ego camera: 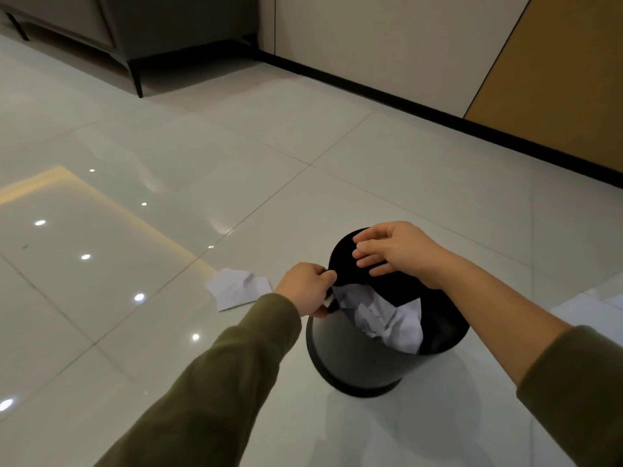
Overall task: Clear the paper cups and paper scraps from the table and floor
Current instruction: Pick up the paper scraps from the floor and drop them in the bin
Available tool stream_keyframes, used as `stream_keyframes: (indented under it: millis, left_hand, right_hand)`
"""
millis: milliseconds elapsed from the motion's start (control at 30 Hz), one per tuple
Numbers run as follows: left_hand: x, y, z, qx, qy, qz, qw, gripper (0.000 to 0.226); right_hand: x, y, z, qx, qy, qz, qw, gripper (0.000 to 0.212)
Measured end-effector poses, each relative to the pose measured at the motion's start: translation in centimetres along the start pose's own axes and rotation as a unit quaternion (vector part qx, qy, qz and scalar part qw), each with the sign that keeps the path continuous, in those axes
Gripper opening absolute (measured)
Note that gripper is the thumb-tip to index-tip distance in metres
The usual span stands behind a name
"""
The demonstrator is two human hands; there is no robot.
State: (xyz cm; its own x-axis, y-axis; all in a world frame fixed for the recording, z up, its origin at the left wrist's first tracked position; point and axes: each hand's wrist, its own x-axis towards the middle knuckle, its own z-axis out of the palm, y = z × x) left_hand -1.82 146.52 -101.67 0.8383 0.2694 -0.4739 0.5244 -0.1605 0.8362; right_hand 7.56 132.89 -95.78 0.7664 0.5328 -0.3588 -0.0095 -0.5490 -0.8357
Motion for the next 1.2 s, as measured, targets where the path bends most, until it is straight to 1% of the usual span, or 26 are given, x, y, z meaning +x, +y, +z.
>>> stream_keyframes:
  millis: [67,167,267,400,533,667,767,967,1067,1133,1200]
  left_hand:
    - [0.1,0.6,0.4,-0.061,0.012,-0.002,0.998,0.016]
    - [0.2,0.7,-1.6,-0.070,0.095,0.037,0.992,0.014]
    - [-0.2,1.0,-5.5,-0.146,0.145,0.066,0.976,0.016]
    - [-0.9,1.6,-11.3,-0.198,0.197,0.112,0.954,0.015]
    - [-1.0,1.3,-15.7,-0.213,0.239,0.118,0.940,0.015]
    - [-0.3,-0.4,-18.3,-0.187,0.252,0.103,0.944,0.015]
    - [1.4,-3.1,-19.1,-0.155,0.248,0.079,0.953,0.013]
    - [6.5,-10.3,-17.6,-0.119,0.221,0.000,0.968,0.016]
    - [9.0,-13.5,-16.4,-0.097,0.211,-0.039,0.972,0.022]
    - [10.4,-15.4,-15.7,-0.076,0.209,-0.055,0.973,0.028]
    - [11.7,-17.0,-15.1,-0.031,0.211,-0.067,0.975,0.036]
  right_hand:
    - [-0.1,-0.3,-0.4,0.021,0.019,-0.002,1.000,0.007]
    - [0.2,-1.4,-0.1,0.037,0.032,-0.007,0.999,0.009]
    - [1.0,-3.5,1.4,0.040,0.030,-0.024,0.998,0.008]
    - [2.5,-7.1,4.1,0.043,0.013,-0.054,0.998,0.006]
    - [4.5,-10.4,7.2,0.049,-0.005,-0.075,0.996,0.005]
    - [7.0,-11.5,10.6,0.056,-0.012,-0.065,0.996,0.007]
    - [9.1,-10.0,13.2,0.073,-0.010,-0.044,0.996,0.010]
    - [13.6,-2.8,18.4,0.132,0.021,0.022,0.991,0.006]
    - [15.7,1.1,20.5,0.161,0.046,0.062,0.984,0.015]
    - [17.0,3.9,21.6,0.145,0.068,0.083,0.984,0.026]
    - [18.2,6.4,22.5,0.058,0.088,0.087,0.991,0.037]
